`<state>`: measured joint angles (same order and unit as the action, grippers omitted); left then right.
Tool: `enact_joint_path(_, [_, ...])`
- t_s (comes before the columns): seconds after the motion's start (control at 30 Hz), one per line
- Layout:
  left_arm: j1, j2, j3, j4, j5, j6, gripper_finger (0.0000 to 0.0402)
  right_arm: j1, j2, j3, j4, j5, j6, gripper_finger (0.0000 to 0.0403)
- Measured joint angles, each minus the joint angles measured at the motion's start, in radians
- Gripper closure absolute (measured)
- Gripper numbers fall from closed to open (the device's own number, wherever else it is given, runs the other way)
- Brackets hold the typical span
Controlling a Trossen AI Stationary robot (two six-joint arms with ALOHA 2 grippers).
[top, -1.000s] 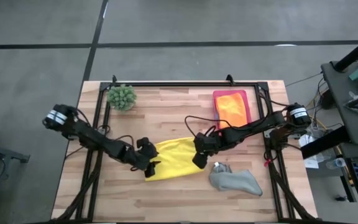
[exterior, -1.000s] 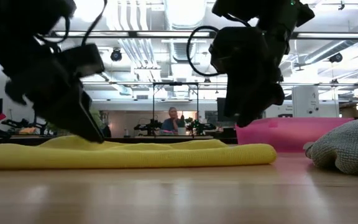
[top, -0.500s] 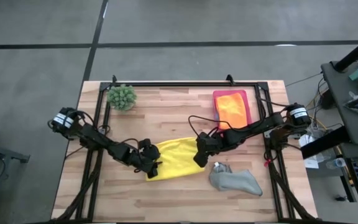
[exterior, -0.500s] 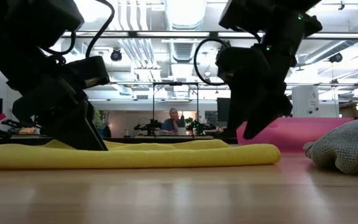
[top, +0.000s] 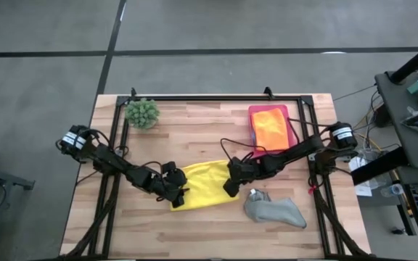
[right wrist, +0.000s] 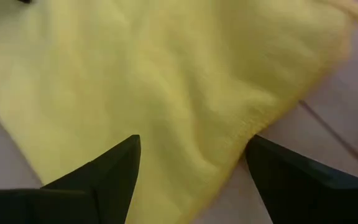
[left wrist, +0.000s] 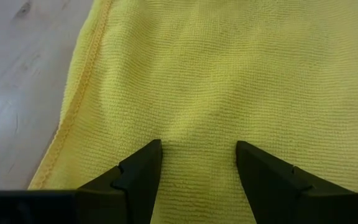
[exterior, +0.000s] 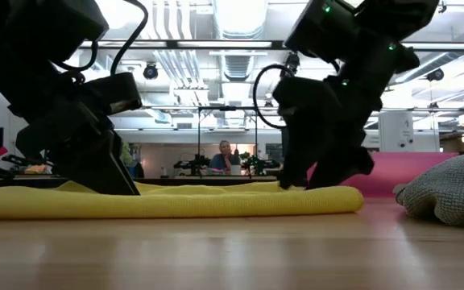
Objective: Fold microfiber towels
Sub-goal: Fold the yellow microfiber cloth
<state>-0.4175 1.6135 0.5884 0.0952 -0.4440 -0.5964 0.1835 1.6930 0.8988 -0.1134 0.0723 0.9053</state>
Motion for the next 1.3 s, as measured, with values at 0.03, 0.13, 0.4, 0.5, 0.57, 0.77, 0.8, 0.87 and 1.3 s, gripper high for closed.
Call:
enact_joint_path(0.03, [0.0,0.0,0.0,0.0,-0.001,0.0,0.0208,0.002,0.015,0.0,0.033,-0.009,-0.003,0.0122])
enact_joint_path(0.13, [0.0,0.0,-0.001,0.0,-0.003,0.0,0.0208,0.011,0.043,0.0,0.157,-0.031,-0.032,0.0122])
enact_joint_path(0.4, [0.0,0.0,-0.002,0.002,-0.004,0.0,0.0208,0.016,0.046,-0.004,0.29,-0.052,-0.086,0.0135])
enact_joint_path(0.5, [0.0,0.0,0.001,0.0,-0.005,0.0,0.0208,0.017,0.048,-0.004,0.305,-0.05,-0.103,0.0152])
enact_joint_path(0.57, [0.0,0.0,0.004,-0.002,-0.005,0.0,0.0208,0.018,0.048,-0.004,0.328,-0.05,-0.114,0.0164])
enact_joint_path(0.77, [0.0,0.0,0.003,-0.001,-0.006,0.0,0.0208,0.017,0.048,-0.004,0.335,0.01,-0.163,0.0195])
enact_joint_path(0.8, [0.0,0.0,0.002,0.0,-0.006,0.0,0.0208,0.017,0.048,-0.004,0.336,0.017,-0.165,0.02])
enact_joint_path(0.87, [0.0,0.0,0.002,0.001,-0.006,0.0,0.0208,0.017,0.048,-0.004,0.335,0.026,-0.166,0.0213])
enact_joint_path(1.3, [0.0,0.0,0.001,0.001,-0.02,0.0,0.0208,0.017,0.047,-0.004,0.336,0.032,-0.205,0.0372])
